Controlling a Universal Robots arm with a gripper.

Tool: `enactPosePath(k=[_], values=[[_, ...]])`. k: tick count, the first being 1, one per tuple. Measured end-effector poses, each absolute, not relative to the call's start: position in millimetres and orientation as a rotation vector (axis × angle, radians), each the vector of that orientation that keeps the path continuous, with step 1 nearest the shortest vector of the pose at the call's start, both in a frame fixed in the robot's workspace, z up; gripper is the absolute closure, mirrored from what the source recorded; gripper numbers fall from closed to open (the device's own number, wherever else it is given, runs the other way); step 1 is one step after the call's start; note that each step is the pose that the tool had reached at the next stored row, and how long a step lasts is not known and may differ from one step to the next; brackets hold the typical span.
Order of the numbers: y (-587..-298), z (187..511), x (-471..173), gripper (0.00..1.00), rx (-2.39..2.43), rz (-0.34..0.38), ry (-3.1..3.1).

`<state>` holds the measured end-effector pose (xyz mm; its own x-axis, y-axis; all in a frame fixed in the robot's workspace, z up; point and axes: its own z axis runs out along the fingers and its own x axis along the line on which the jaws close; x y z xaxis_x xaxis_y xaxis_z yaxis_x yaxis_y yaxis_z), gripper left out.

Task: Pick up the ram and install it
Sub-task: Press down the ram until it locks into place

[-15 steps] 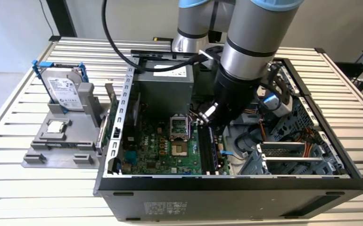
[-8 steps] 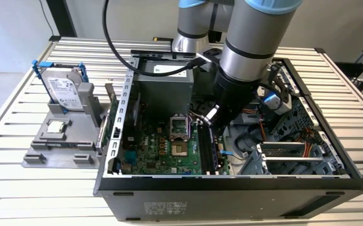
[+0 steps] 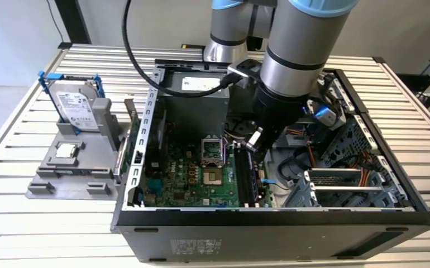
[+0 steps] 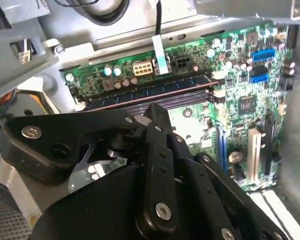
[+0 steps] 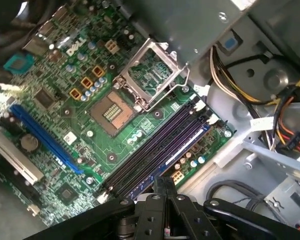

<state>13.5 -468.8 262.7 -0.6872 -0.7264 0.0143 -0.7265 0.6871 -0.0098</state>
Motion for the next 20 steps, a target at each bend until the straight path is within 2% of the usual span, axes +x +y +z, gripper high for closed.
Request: enactPosePath(k=[20], values=[[-468.8, 262.7, 13.5, 1.00, 1.736, 0.025, -2.611]])
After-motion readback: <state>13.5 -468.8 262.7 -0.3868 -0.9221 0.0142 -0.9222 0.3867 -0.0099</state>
